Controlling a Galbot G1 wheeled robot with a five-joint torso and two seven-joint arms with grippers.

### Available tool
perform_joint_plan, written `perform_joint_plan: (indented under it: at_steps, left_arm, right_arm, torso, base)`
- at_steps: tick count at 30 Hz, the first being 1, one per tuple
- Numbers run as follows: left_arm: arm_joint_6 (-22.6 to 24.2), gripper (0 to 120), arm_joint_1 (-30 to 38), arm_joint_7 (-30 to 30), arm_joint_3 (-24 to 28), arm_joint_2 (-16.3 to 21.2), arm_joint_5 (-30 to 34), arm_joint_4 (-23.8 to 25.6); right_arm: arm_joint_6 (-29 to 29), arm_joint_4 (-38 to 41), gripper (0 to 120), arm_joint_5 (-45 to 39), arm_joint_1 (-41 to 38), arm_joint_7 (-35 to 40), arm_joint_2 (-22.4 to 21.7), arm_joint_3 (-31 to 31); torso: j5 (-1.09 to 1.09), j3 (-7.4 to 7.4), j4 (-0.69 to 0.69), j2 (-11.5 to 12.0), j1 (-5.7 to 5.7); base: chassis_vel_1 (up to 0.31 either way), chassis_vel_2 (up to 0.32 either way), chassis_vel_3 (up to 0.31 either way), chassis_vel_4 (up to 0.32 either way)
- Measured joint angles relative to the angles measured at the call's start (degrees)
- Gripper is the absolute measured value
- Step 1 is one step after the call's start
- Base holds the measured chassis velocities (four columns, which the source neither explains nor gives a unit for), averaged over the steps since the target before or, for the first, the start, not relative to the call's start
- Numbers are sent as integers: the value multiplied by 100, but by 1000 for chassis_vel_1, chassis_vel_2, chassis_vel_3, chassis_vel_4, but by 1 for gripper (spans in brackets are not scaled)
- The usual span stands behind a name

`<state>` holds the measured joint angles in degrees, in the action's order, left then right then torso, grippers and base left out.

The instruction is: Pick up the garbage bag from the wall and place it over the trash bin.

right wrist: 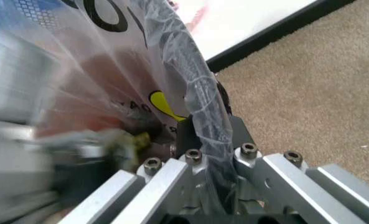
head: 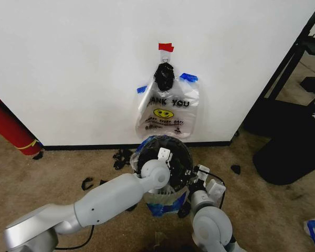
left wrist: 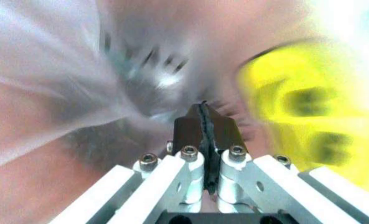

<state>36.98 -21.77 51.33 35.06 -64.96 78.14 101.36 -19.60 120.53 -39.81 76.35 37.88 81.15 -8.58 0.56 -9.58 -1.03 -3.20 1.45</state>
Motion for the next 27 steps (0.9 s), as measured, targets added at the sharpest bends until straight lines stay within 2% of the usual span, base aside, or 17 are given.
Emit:
perform_joint_plan:
  at_steps: [6, 10, 11, 14, 16, 17, 18, 21, 24, 27]
  left_arm:
    - [-121, 0, 40, -247, -53, 210, 28, 804]
    - [-420, 0, -318, -619, -386, 632, -237, 1380]
    - [-420, 0, -318, -619, -386, 632, -237, 1380]
    - [-821, 0, -948, -1149, -895, 1106, -730, 1730]
    - [-1004, 6, -1314, -1426, -1201, 1292, -949, 1919]
    - [-1226, 13, -1768, -1722, -1617, 1529, -1217, 2189]
    - [-1226, 13, -1768, -1722, -1617, 1529, -1217, 2189]
    - [-1548, 24, -2480, -2137, -2352, 1754, -1623, 2618]
    - [-2019, 39, -3355, -2589, -3131, 1727, -2168, 2944]
    - [-2213, 46, -3763, -2752, -3386, 1652, -2389, 3020]
  right_arm:
    - [-37, -41, 0, -227, -50, 119, 40, -116]
    - [-85, -11, 0, -655, -57, 281, 12, -261]
    - [-85, -11, 0, -655, -57, 281, 12, -261]
    - [-122, 30, 0, -966, -102, 384, -18, -349]
    - [-132, 33, 0, -1057, -131, 423, -21, -379]
    - [-144, 33, 0, -1184, -171, 488, -22, -415]
    - [-144, 33, 0, -1184, -171, 488, -22, -415]
    - [-177, 31, 0, -1486, -251, 610, -28, -512]
    - [-304, 25, 0, -2247, -488, 1029, 16, -822]
    - [-324, -7, 0, -2479, -609, 1133, 22, -958]
  torso:
    - [1, 0, -2, 0, 0]
    - [1, 0, -1, 0, 0]
    - [1, 0, -1, 0, 0]
    - [1, 0, 1, 0, 0]
    - [3, 0, 0, 0, 0]
    - [1, 0, 0, 0, 0]
    - [1, 0, 0, 0, 0]
    - [1, 0, 0, 0, 0]
    - [1, 0, 0, 0, 0]
    - [1, 1, -1, 0, 0]
  base:
    - [0, 0, 0, 0]
    - [0, 0, 0, 0]
    - [0, 0, 0, 0]
    - [0, 0, 0, 0]
    - [0, 0, 0, 0]
    - [0, 0, 0, 0]
    - [0, 0, 0, 0]
    - [0, 0, 0, 0]
    - [0, 0, 0, 0]
    - [0, 0, 0, 0]
